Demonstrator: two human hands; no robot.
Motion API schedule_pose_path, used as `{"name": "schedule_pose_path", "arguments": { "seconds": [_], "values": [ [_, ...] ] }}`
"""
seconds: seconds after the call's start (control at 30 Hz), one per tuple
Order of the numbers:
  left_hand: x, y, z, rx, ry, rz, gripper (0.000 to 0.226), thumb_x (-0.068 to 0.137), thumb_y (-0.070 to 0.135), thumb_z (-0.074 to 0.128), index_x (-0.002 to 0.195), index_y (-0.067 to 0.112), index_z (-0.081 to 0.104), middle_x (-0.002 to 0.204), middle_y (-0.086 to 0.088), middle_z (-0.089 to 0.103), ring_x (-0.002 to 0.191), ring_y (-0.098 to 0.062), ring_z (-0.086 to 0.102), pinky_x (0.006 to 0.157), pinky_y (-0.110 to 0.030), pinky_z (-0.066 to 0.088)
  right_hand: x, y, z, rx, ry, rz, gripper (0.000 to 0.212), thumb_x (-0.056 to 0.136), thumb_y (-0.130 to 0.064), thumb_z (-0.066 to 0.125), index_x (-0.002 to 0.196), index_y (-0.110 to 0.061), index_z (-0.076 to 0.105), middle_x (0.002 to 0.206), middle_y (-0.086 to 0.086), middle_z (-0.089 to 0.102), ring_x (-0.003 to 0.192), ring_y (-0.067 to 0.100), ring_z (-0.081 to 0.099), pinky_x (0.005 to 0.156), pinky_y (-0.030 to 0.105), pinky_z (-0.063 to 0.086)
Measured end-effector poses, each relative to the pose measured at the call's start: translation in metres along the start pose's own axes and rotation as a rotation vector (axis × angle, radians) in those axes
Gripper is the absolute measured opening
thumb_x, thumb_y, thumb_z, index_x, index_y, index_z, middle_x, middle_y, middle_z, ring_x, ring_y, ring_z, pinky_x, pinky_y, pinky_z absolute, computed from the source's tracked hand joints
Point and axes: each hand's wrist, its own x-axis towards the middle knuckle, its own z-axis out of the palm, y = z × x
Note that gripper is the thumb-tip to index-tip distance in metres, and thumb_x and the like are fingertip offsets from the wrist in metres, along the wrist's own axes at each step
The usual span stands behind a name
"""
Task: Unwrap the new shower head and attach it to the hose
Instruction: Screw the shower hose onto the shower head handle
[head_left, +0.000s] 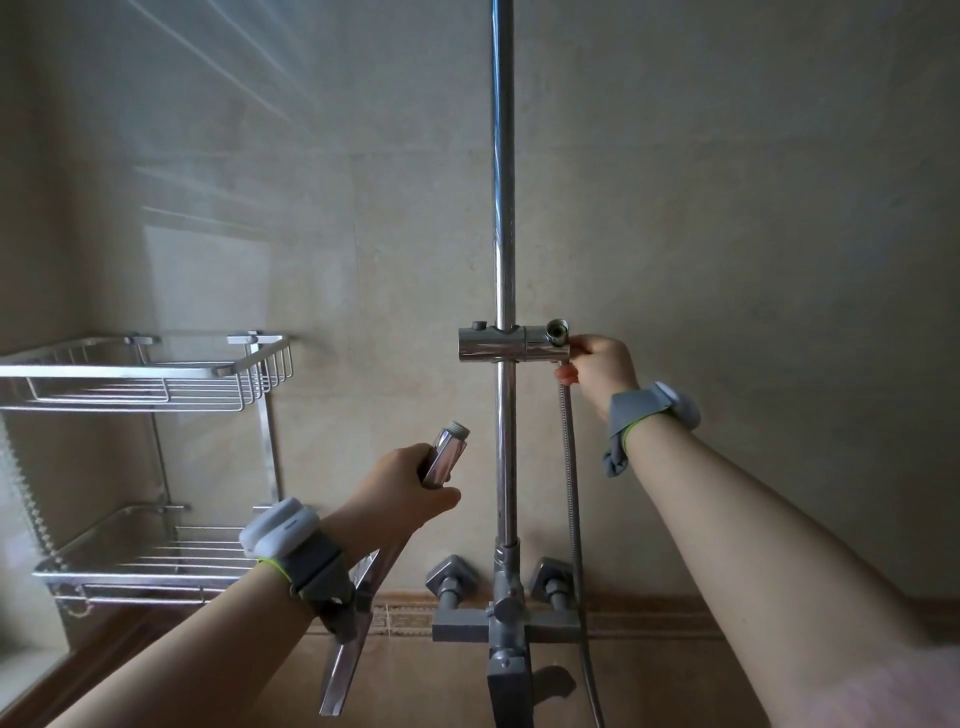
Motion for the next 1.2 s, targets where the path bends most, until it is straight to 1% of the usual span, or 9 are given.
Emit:
{"name": "schedule_pose_path", "arguments": {
  "seconds": [0.13, 0.27, 0.43, 0.57, 0.73, 0.87, 0.97, 1.07, 1.2],
  "values": [
    [-0.002, 0.001, 0.0, -0.007, -0.012, 0.001, 0.023, 0.072, 0.014, 0.065, 0.088, 0.0, 0.058, 0.068, -0.009, 0.056, 0.053, -0.022, 0.049, 0.056, -0.032, 0.044, -0.008, -0.008, -0.004, 0.025, -0.057, 0.029, 0.042, 0.081, 0.014, 0.03, 0.116, 0.007, 0.052, 0.067, 0.006, 0.057, 0.042, 0.008, 0.06, 0.042, 0.013, 0.049],
    [-0.004, 0.003, 0.002, 0.013, -0.038, 0.009, 0.023, 0.072, 0.016, 0.065, 0.089, 0.001, 0.058, 0.07, -0.01, 0.059, 0.053, -0.021, 0.05, 0.057, -0.031, 0.046, -0.021, -0.018, -0.009, 0.023, -0.108, -0.015, 0.056, 0.078, 0.01, 0.042, 0.128, -0.014, 0.045, 0.074, 0.003, 0.056, 0.061, 0.017, 0.058, 0.057, 0.018, 0.05],
    [-0.007, 0.006, 0.003, 0.013, -0.036, 0.02, 0.023, 0.072, 0.015, 0.065, 0.087, 0.0, 0.058, 0.067, -0.008, 0.054, 0.054, -0.023, 0.049, 0.058, -0.033, 0.045, -0.033, -0.019, -0.005, -0.015, -0.116, -0.161, 0.029, 0.074, -0.005, 0.056, 0.096, -0.023, 0.062, 0.072, 0.012, 0.053, 0.062, 0.02, 0.044, 0.061, 0.031, 0.04],
    [-0.008, 0.008, 0.001, -0.006, -0.035, 0.027, 0.019, 0.072, 0.014, 0.065, 0.085, 0.002, 0.058, 0.066, -0.007, 0.054, 0.051, -0.02, 0.048, 0.057, -0.031, 0.044, -0.032, -0.022, -0.003, -0.018, -0.053, -0.193, 0.011, 0.078, -0.01, 0.06, 0.086, -0.006, 0.065, 0.07, 0.01, 0.053, 0.067, 0.021, 0.046, 0.067, 0.034, 0.038],
    [-0.012, 0.011, -0.003, -0.015, -0.034, 0.035, 0.013, 0.072, 0.013, 0.065, 0.08, 0.008, 0.055, 0.064, -0.005, 0.054, 0.047, -0.017, 0.047, 0.053, -0.028, 0.043, -0.03, -0.026, 0.002, -0.158, 0.052, -0.27, 0.018, 0.078, -0.01, 0.062, 0.091, 0.0, 0.069, 0.074, 0.016, 0.06, 0.072, 0.02, 0.051, 0.062, 0.025, 0.039],
    [-0.013, 0.01, -0.009, -0.047, 0.005, 0.022, 0.017, 0.072, 0.011, 0.065, 0.084, 0.003, 0.057, 0.065, -0.008, 0.054, 0.049, -0.021, 0.047, 0.055, -0.03, 0.043, -0.034, -0.04, -0.002, -0.237, 0.157, -0.393, 0.025, 0.074, -0.023, 0.065, 0.089, -0.003, 0.07, 0.082, 0.018, 0.065, 0.076, 0.026, 0.057, 0.068, 0.031, 0.044],
    [-0.014, 0.013, -0.013, -0.058, 0.048, 0.018, 0.013, 0.071, 0.009, 0.064, 0.08, 0.005, 0.056, 0.06, -0.005, 0.05, 0.052, -0.024, 0.047, 0.058, -0.033, 0.044, -0.056, -0.067, 0.004, -0.046, 0.008, -0.388, 0.026, 0.082, -0.014, 0.062, 0.105, -0.002, 0.066, 0.097, 0.014, 0.069, 0.089, 0.016, 0.056, 0.082, 0.027, 0.043],
    [-0.018, 0.016, -0.016, -0.094, 0.05, 0.026, 0.012, 0.071, 0.007, 0.064, 0.078, 0.007, 0.054, 0.059, -0.005, 0.05, 0.048, -0.023, 0.047, 0.055, -0.03, 0.043, -0.076, -0.086, 0.014, 0.098, -0.11, -0.413, 0.016, 0.084, -0.009, 0.058, 0.093, 0.001, 0.066, 0.088, 0.031, 0.068, 0.074, 0.021, 0.057, 0.082, 0.035, 0.049],
    [-0.024, 0.019, -0.02, -0.106, 0.066, 0.048, 0.012, 0.071, 0.007, 0.065, 0.076, 0.008, 0.053, 0.06, -0.005, 0.051, 0.052, -0.024, 0.046, 0.059, -0.034, 0.043, -0.085, -0.092, 0.018, 0.211, -0.167, -0.275, 0.013, 0.088, -0.012, 0.053, 0.09, -0.003, 0.062, 0.061, 0.007, 0.059, 0.049, 0.011, 0.056, 0.059, 0.024, 0.051]
  ]
}}
